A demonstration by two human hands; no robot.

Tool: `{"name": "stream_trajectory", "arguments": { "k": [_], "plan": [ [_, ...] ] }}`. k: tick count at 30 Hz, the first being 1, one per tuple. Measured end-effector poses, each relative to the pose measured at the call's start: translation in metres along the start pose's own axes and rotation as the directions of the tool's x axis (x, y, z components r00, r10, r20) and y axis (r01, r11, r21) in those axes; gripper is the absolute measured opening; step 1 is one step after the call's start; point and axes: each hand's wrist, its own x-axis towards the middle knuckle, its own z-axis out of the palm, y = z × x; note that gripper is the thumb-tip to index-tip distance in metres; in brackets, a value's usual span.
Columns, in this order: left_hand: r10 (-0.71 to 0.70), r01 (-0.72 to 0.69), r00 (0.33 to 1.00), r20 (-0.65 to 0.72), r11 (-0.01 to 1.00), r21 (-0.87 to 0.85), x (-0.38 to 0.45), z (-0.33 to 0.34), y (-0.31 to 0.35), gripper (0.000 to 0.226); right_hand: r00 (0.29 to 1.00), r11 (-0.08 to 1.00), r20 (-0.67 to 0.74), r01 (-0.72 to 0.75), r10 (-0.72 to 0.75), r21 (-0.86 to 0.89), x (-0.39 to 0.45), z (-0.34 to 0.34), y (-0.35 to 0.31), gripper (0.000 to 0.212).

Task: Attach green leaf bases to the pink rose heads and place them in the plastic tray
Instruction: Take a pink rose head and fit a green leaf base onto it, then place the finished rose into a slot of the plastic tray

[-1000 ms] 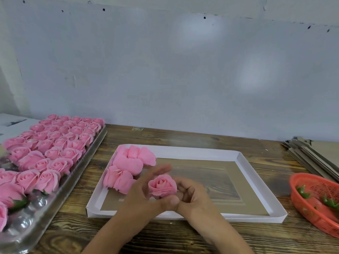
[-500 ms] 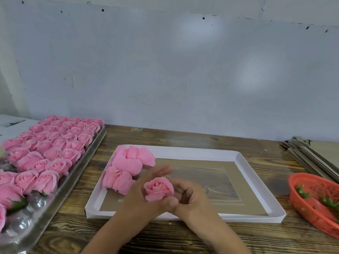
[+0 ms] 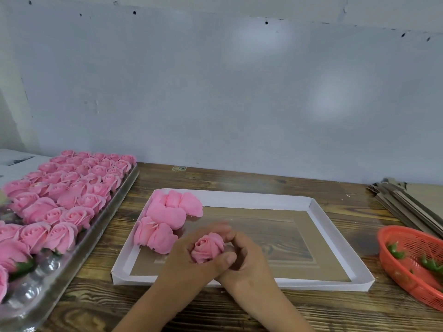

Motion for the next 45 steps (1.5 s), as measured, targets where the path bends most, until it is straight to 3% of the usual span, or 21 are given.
{"name": "stream_trajectory", "arguments": {
  "k": [4, 7, 9, 12, 14, 15, 18, 21, 23, 27, 32, 35, 40, 45],
  "plan": [
    [-0.059, 0.059, 0.998, -0.001, 0.995, -0.079, 0.001, -0.002, -0.002, 0.081, 0.999, 0.997, -0.039, -0.009, 0.012, 0.078, 0.003, 0.002, -0.004, 0.034],
    [-0.015, 0.013, 1.0, -0.015, 0.996, -0.087, 0.0, -0.004, 0.0, 0.086, 0.998, 0.997, -0.049, -0.037, 0.04, 0.073, 0.002, 0.001, -0.004, 0.04],
    [0.045, -0.051, 0.997, -0.063, 0.994, -0.097, 0.0, -0.005, 0.001, 0.073, 0.995, 0.998, -0.08, -0.063, 0.062, -0.01, 0.003, 0.003, 0.0, 0.037],
    [0.117, -0.129, 0.988, -0.106, 0.985, -0.115, 0.002, -0.004, 0.0, 0.036, 0.992, 0.992, -0.029, -0.125, 0.125, -0.002, 0.003, 0.008, 0.003, 0.04],
    [0.111, -0.122, 0.99, -0.09, 0.984, -0.127, 0.004, -0.001, -0.004, 0.014, 0.996, 0.995, 0.006, -0.093, 0.094, -0.043, 0.0, 0.005, 0.005, 0.041],
    [0.1, -0.106, 0.993, -0.062, 0.988, -0.109, 0.004, -0.001, -0.005, 0.013, 0.998, 0.994, 0.018, -0.055, 0.057, -0.092, -0.002, 0.002, 0.005, 0.04],
    [0.063, -0.062, 0.998, 0.007, 0.998, -0.031, 0.003, -0.003, -0.007, 0.034, 1.0, 0.995, 0.019, 0.004, -0.002, -0.103, -0.003, 0.0, 0.004, 0.036],
    [-0.012, 0.013, 1.0, 0.015, 0.998, -0.055, 0.002, -0.003, -0.01, 0.096, 0.997, 1.0, -0.071, -0.023, 0.024, 0.018, 0.003, 0.002, 0.002, 0.031],
    [-0.068, 0.068, 0.998, -0.004, 0.991, -0.117, 0.002, -0.002, -0.01, 0.109, 0.993, 0.999, -0.117, 0.013, -0.007, 0.048, 0.006, 0.001, 0.001, 0.032],
    [-0.071, 0.066, 0.996, -0.048, 0.993, -0.093, 0.002, -0.003, -0.012, 0.092, 0.989, 1.0, -0.144, 0.02, -0.02, -0.007, 0.005, 0.0, 0.005, 0.033],
    [-0.038, 0.035, 0.997, -0.067, 0.999, -0.041, 0.0, -0.001, -0.012, 0.094, 0.988, 0.997, -0.151, 0.017, -0.028, -0.074, 0.006, 0.001, 0.008, 0.034],
    [-0.009, 0.005, 0.994, -0.109, 0.999, -0.036, 0.0, -0.001, -0.015, 0.082, 0.984, 0.994, -0.17, 0.037, -0.054, -0.102, 0.005, 0.001, 0.007, 0.033],
    [-0.015, 0.007, 0.987, -0.163, 0.999, -0.05, 0.0, -0.006, -0.013, 0.063, 0.99, 0.985, -0.129, 0.028, -0.051, -0.17, 0.003, 0.002, 0.004, 0.049],
    [0.063, -0.061, 0.981, -0.182, 0.998, 0.015, -0.006, -0.036, -0.007, 0.06, 0.987, 0.99, -0.134, 0.067, -0.084, -0.127, 0.003, -0.002, 0.008, 0.052]
  ]
}}
